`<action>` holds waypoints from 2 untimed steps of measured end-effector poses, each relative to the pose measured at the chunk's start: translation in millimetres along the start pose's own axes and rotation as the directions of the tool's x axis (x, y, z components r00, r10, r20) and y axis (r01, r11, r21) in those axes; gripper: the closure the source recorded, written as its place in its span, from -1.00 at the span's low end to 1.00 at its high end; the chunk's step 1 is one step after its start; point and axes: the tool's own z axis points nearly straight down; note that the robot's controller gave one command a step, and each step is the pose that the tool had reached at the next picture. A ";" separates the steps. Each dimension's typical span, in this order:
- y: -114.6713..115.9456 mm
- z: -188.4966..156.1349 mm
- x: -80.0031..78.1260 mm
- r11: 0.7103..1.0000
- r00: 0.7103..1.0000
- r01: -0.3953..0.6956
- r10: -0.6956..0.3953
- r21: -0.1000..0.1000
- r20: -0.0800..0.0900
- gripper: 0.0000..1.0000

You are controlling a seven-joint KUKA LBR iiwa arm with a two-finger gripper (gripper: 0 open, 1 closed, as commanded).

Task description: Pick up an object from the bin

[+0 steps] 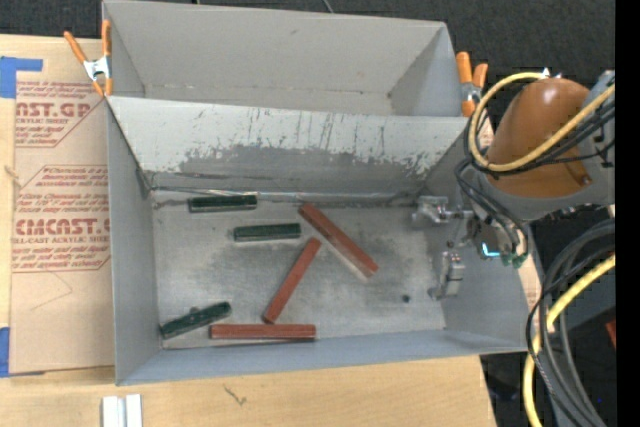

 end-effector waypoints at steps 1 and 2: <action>0.4 -4.1 -2.1 1.000 1.000 0.001 -0.001 0.001 0.007 -1.00; 30.5 13.1 -43.0 1.000 1.000 -0.001 0.001 0.002 0.011 -1.00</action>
Offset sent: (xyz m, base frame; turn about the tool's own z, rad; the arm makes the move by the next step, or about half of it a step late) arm 0.0613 0.0475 -0.0235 -0.0040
